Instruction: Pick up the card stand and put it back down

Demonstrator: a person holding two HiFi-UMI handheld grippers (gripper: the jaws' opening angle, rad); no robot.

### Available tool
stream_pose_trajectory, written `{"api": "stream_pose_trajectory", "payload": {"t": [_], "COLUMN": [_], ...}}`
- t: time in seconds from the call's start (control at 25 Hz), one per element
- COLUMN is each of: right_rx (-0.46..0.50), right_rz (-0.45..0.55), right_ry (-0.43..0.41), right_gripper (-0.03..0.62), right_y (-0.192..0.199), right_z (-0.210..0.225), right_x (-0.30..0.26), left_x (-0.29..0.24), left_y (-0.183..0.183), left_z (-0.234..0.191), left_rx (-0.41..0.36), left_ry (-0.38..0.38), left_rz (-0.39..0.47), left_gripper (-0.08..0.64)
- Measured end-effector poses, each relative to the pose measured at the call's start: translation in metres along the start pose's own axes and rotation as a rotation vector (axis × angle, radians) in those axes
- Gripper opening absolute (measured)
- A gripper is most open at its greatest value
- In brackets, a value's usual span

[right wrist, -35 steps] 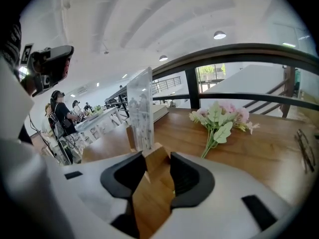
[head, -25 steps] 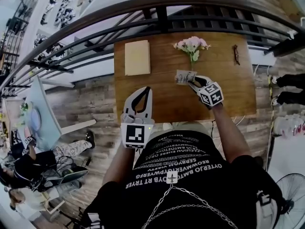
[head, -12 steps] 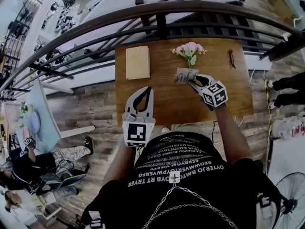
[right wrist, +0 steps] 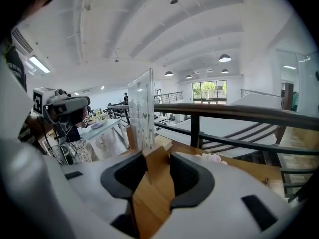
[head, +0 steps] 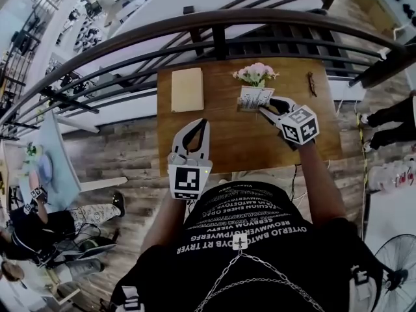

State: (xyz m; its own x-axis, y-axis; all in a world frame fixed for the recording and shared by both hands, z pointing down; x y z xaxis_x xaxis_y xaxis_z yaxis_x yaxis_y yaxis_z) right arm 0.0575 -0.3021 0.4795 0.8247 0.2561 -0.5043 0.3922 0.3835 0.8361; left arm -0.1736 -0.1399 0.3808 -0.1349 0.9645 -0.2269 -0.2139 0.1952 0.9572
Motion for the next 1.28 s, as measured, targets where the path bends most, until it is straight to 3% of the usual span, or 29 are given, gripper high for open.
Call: {"api": "stream_pose_trajectory", "payload": {"t": [0.96, 1.28], "right_rx": [0.081, 0.079], "right_rz": [0.065, 0.065], "right_ry": [-0.005, -0.012], "right_gripper": [0.166, 0.165], "right_y": [-0.067, -0.064], "right_z": [-0.02, -0.016], "right_x": [0.035, 0.023], "left_x": [0.01, 0.007], "left_y": [0.001, 0.005], "left_z": [-0.005, -0.012], "left_rx": [0.007, 0.014], "left_ry": [-0.003, -0.009], "left_rz": [0.016, 0.002], "left_gripper": [0.027, 0.027]}}
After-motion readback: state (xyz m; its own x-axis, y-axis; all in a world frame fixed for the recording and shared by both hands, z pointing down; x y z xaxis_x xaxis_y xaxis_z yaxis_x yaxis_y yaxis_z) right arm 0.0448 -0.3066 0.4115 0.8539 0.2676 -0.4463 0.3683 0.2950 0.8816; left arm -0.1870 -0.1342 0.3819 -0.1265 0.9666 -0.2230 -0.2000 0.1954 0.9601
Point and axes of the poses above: the fingertips, and each gripper's own axes: x backward along the fingers, z to its right, y out of its underside, the point moved 8 cm from there along x, backward along the fingers, and after that the axes turned 6 degrees about -y, right-handed, at the moved point
